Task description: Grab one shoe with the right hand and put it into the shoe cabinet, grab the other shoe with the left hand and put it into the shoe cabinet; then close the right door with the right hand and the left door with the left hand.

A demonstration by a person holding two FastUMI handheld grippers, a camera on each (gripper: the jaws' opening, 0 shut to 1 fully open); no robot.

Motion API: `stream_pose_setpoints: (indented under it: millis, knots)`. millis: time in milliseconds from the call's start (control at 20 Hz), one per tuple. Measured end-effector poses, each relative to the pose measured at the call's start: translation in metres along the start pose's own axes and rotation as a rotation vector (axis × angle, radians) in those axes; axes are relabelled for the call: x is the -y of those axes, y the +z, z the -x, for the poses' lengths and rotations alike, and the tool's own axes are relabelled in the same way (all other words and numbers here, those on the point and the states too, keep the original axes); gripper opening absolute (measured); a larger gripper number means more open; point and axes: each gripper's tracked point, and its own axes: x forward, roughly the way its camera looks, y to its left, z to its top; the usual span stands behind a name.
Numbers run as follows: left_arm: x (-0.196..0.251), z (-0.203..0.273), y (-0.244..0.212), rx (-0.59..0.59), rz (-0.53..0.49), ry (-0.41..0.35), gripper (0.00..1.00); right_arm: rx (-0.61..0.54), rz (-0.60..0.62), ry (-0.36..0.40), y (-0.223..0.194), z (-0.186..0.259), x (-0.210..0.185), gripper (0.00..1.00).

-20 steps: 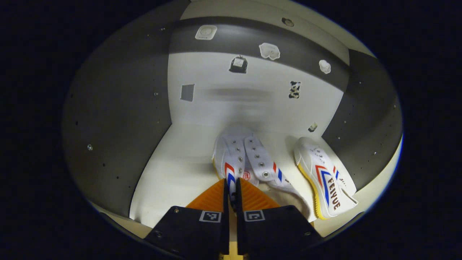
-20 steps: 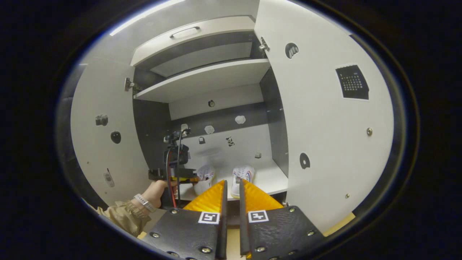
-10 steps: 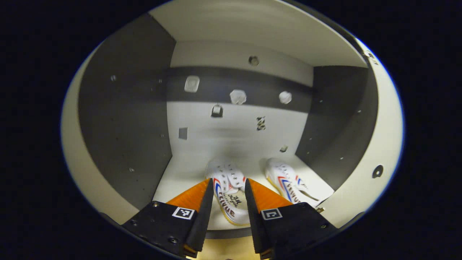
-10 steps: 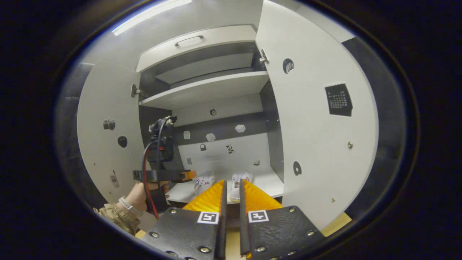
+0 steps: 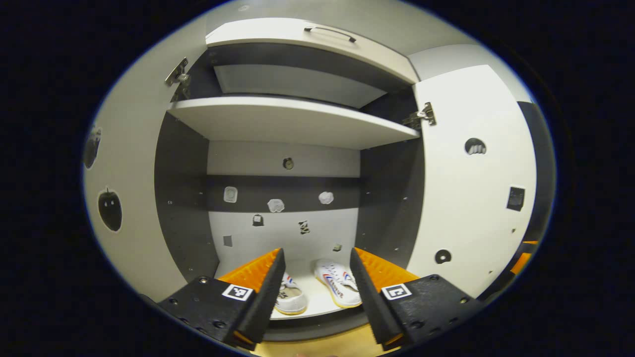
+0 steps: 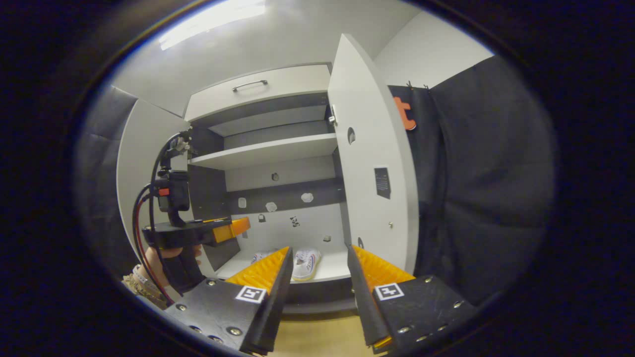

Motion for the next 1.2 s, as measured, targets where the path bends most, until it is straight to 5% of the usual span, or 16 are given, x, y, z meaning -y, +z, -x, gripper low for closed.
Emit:
stream_pose_setpoints:
  millis: [100, 150, 250, 650, 1200]
  knots:
    - [0.013, 0.005, 0.006, 0.007, 0.022, -0.020, 0.95, 0.007, 0.019, -0.046, 0.004, 0.012, 0.022, 0.77]
    - [0.016, 0.009, 0.008, 0.009, 0.028, -0.024, 0.97, 0.011, 0.026, -0.074, 0.005, 0.017, 0.035, 0.91]
    - [0.020, 0.016, 0.012, 0.011, 0.026, -0.021, 0.97, 0.018, 0.038, -0.130, 0.009, 0.024, 0.062, 0.96]
    - [0.020, 0.050, 0.025, 0.023, 0.064, 0.013, 0.93, 0.042, 0.090, -0.266, 0.010, 0.012, 0.140, 0.99]
    - [0.020, 0.098, 0.037, 0.027, 0.030, 0.033, 0.95, -0.002, 0.077, -0.200, -0.004, -0.019, 0.146, 0.98]
